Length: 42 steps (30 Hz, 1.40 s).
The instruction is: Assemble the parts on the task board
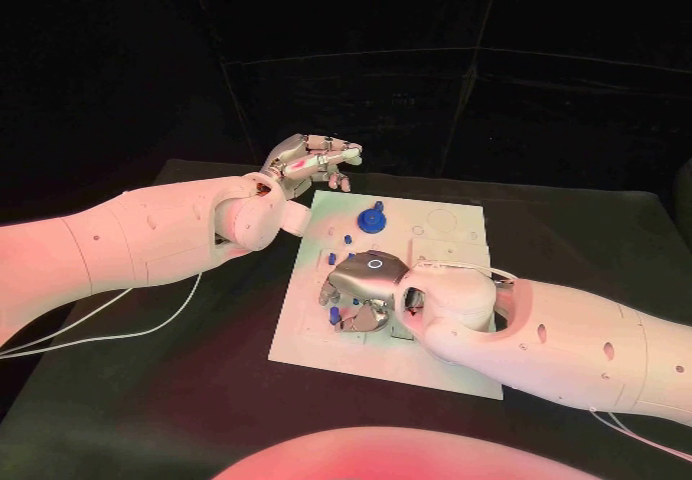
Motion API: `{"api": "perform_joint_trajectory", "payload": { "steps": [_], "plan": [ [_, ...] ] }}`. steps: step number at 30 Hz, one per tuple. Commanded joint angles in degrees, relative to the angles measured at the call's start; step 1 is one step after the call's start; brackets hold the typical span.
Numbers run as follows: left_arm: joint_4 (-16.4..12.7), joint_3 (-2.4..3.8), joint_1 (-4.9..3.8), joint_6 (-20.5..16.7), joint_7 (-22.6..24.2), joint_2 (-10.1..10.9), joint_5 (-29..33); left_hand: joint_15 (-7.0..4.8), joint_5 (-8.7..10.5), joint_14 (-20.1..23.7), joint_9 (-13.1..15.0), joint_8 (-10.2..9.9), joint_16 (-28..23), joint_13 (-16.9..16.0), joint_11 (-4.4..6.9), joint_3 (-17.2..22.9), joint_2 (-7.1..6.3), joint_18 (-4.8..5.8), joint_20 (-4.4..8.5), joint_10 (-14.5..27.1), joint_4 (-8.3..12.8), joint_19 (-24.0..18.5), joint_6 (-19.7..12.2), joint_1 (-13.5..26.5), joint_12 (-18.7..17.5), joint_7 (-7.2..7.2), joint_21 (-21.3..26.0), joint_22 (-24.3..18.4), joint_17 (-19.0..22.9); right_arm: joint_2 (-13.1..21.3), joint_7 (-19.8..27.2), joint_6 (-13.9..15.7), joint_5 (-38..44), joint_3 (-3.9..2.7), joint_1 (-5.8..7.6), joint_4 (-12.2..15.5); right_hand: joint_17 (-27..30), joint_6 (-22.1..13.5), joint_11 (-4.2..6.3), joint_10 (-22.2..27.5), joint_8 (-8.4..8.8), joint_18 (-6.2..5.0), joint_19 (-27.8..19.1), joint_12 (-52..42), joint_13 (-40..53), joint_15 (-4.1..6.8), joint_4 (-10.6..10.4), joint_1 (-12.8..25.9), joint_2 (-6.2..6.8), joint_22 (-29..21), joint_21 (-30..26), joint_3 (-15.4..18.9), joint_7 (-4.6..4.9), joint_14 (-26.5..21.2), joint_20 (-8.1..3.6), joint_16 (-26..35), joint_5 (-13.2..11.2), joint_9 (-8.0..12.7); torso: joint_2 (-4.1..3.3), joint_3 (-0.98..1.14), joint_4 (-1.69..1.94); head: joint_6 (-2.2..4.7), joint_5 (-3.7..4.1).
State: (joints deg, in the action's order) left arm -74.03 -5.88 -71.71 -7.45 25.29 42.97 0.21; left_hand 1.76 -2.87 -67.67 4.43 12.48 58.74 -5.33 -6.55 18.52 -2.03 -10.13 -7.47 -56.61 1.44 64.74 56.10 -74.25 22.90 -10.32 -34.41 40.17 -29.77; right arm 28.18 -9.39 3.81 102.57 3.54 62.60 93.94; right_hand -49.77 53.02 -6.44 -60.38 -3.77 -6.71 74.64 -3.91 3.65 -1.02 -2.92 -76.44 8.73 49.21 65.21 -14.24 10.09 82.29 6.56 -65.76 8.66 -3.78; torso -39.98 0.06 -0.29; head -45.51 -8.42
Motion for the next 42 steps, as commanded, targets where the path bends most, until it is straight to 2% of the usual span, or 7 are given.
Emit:
{"api": "perform_joint_trajectory", "payload": {
  "steps": [1,7,13,18,23,30,42],
  "plan": [
    [-0.03,0.05,-0.08,0.7,0.07,0.04,0.15,0.01,-0.03,0.56,-0.08,0.19,-0.35,0.05,0.12,-0.23,0.31,-0.33,-0.13,0.45,-0.05,-0.09,-0.48,-0.45,0.37,-0.03,0.15,-0.06,0.04,0.4,0.82,3.48,-0.34,-0.01,0.07,0.39,0.21,-0.24,0.02,0.62,-0.04,-1.1,-0.35,-0.67,0.12,-0.02,-0.09,0.1,-0.75,-0.24,-0.29,0.97,0.03,-0.4,0.12,0.26,0.14,-0.1,-0.01,-0.01,0.02,0.03,0.03],
    [-0.08,0.04,-0.07,0.75,0.05,0.25,0.15,0.01,-0.03,0.56,-0.08,0.19,-0.35,0.05,0.12,-0.23,0.31,-0.33,-0.13,0.45,-0.05,-0.09,-0.48,-0.45,0.37,-0.03,0.15,-0.06,0.04,3.97,1.62,8.67,-1.26,-0.03,0.07,2.91,0.92,-0.18,0.04,1.23,-0.06,-1.24,-0.53,-1.33,0.15,-0.01,-0.13,-0.01,-0.97,-1.18,-1.01,2.81,-0.01,-0.55,0.13,0.67,0.68,-0.13,0.07,0.0,-0.13,0.3,0.34],
    [-0.25,0.03,-0.07,0.73,0.05,0.68,0.15,0.01,-0.03,0.56,-0.08,0.19,-0.35,0.05,0.12,-0.23,0.31,-0.33,-0.13,0.45,-0.05,-0.09,-0.48,-0.45,0.37,-0.03,0.15,-0.06,0.04,11.39,2.39,15.68,-7.77,-0.29,0.55,7.5,0.76,0.55,0.64,-2.07,-0.29,-1.17,-0.14,-4.48,0.77,0.39,-1.01,0.56,-1.47,-1.02,-1.05,5.8,-0.31,-0.33,-0.04,0.42,2.35,-0.23,0.15,-0.12,-0.08,0.94,1.73],
    [-0.38,0.01,-0.07,0.69,0.08,1.07,0.15,0.01,-0.03,0.56,-0.08,0.19,-0.35,0.05,0.12,-0.23,0.31,-0.33,-0.13,0.45,-0.05,-0.09,-0.48,-0.45,0.37,-0.03,0.15,-0.06,0.04,19.21,-0.56,21.17,-14.21,-0.65,1.53,11.11,-12.64,3.17,3.05,-15.17,-1.62,1.43,6.28,-13.82,5.49,2.25,-6.74,6.5,-2.67,13.45,8.75,10.59,-1.7,3.53,-1.52,-8.66,1.42,-0.6,0.45,-0.32,-0.32,1.37,3.39],
    [-0.43,-0.25,-0.06,0.62,0.16,1.41,0.15,0.01,-0.03,0.56,-0.08,0.19,-0.35,0.05,0.12,-0.23,0.31,-0.33,-0.13,0.45,-0.05,-0.09,-0.48,-0.45,0.37,-0.03,0.15,-0.06,0.04,25.61,-6.26,19.07,-22.09,-0.72,1.83,12.86,-14.06,3.39,4.86,-16.65,-4.16,1.92,7.35,-26.22,16.8,3.64,-8.84,3.59,-2.84,16.55,11.22,15.0,-2.97,3.78,-3.37,-10.2,2.45,-0.92,0.74,-0.49,-0.74,1.7,4.82],
    [-0.75,-0.83,-0.06,0.64,0.25,1.86,0.15,0.03,-0.03,0.6,-0.09,0.25,-0.4,0.06,0.11,-0.3,0.36,-0.33,-0.14,0.49,-0.1,-0.07,-0.51,-0.39,0.44,-0.04,0.24,-0.13,0.13,31.41,-12.69,16.38,-22.0,-0.61,1.47,14.63,-20.54,3.15,5.39,-17.16,-10.06,2.6,8.35,-54.27,48.74,4.11,-12.68,1.54,-4.83,20.63,13.85,20.47,-3.89,4.57,-3.72,-14.36,2.58,-1.93,1.04,-0.36,-1.34,1.85,7.01],
    [-0.99,-1.04,-0.05,0.64,0.3,2.2,0.15,0.03,-0.03,0.6,-0.09,0.25,-0.4,0.06,0.11,-0.3,0.36,-0.33,-0.14,0.49,-0.1,-0.07,-0.51,-0.39,0.44,-0.04,0.25,-0.13,0.13,33.52,-21.17,11.66,-18.75,-0.27,-0.53,16.42,-25.24,2.91,5.73,-19.08,-15.55,3.23,9.32,-63.57,60.69,4.48,-13.83,6.38,-4.85,23.98,15.86,25.42,-4.68,5.15,-4.0,-17.05,1.78,-3.72,1.28,-0.34,-1.8,1.57,8.15]
  ]
}}
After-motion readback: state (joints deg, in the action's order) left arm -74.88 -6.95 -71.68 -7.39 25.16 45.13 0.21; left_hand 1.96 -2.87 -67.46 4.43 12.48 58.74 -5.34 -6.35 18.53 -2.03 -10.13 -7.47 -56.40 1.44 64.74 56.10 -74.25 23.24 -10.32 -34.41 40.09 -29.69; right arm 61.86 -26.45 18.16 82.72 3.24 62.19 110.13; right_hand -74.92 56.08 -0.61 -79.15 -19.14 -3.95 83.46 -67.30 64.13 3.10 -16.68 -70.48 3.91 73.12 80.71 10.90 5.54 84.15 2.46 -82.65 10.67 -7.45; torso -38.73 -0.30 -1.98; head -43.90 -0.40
